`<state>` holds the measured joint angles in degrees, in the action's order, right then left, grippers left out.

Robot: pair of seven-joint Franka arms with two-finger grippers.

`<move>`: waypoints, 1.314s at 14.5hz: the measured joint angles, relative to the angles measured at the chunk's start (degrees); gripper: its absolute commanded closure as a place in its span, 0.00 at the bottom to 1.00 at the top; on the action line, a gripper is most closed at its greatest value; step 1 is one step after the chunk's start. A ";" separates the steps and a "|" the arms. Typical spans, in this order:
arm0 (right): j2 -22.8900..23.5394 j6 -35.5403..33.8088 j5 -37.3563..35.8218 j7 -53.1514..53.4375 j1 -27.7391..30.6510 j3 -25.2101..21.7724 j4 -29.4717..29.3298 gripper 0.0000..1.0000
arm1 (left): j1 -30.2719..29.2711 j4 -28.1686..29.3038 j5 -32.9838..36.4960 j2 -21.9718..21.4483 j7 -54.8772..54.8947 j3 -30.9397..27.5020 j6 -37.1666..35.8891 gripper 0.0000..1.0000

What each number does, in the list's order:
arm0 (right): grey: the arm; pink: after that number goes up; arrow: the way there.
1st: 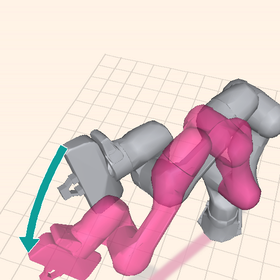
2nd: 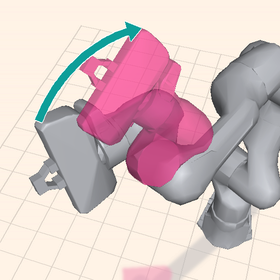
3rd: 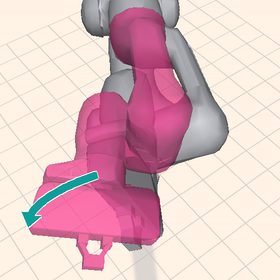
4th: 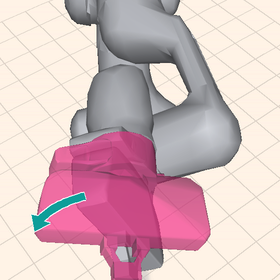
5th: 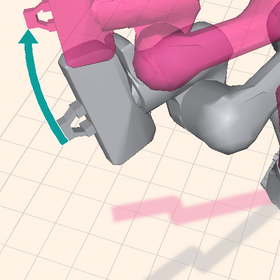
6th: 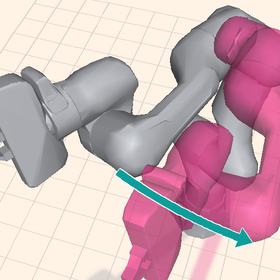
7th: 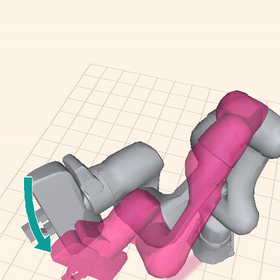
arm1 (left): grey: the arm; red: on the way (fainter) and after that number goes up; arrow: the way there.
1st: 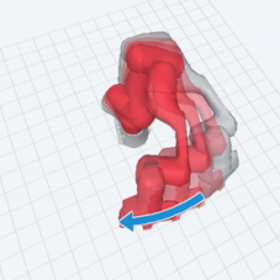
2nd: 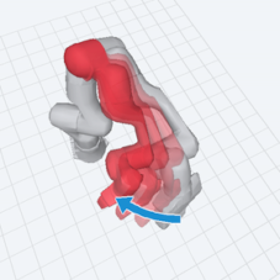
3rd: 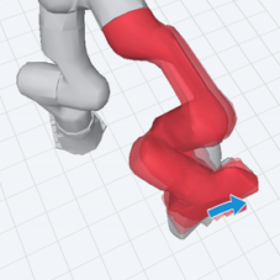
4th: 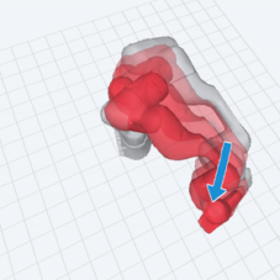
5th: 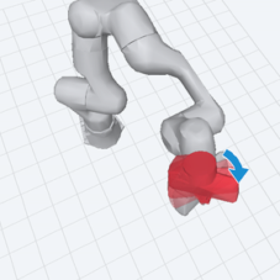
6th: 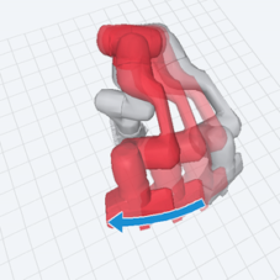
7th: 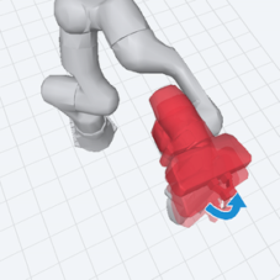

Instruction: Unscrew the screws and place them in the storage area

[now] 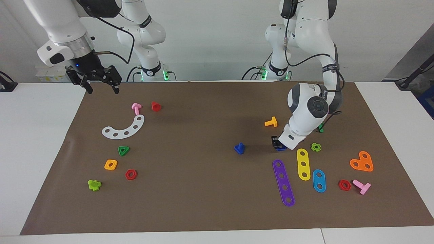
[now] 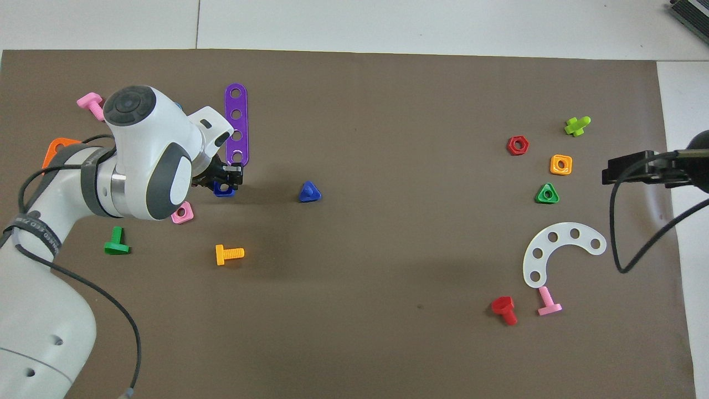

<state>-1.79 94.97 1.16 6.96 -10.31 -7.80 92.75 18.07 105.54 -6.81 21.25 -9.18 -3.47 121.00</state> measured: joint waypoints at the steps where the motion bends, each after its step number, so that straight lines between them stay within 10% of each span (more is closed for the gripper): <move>1: 0.88 2.43 0.02 3.50 -2.58 0.09 0.42 0.00 | 0.07 1.52 0.00 -0.62 0.00 0.16 0.86 0.40; 2: 2.28 4.77 0.03 7.59 -5.68 0.19 0.66 0.00 | 0.14 2.42 0.00 -1.18 0.02 0.19 1.13 0.09; 3: 4.04 7.42 0.02 11.98 -9.00 0.31 0.70 0.00 | 0.18 2.95 0.00 -1.60 0.08 0.20 1.43 0.00; 11: 24.10 31.44 0.10 33.20 -27.30 0.60 -1.46 0.00 | -0.73 1.34 -0.01 -4.14 0.09 -0.13 2.08 0.00; 19: 37.29 47.45 -0.57 35.26 -35.02 0.61 -2.70 0.10 | -9.35 -15.75 6.97 -11.98 1.80 -0.78 -28.66 0.00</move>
<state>35.50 142.41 0.60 42.21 -45.33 -7.20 90.05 8.73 89.79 0.17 9.27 -7.38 -4.25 92.35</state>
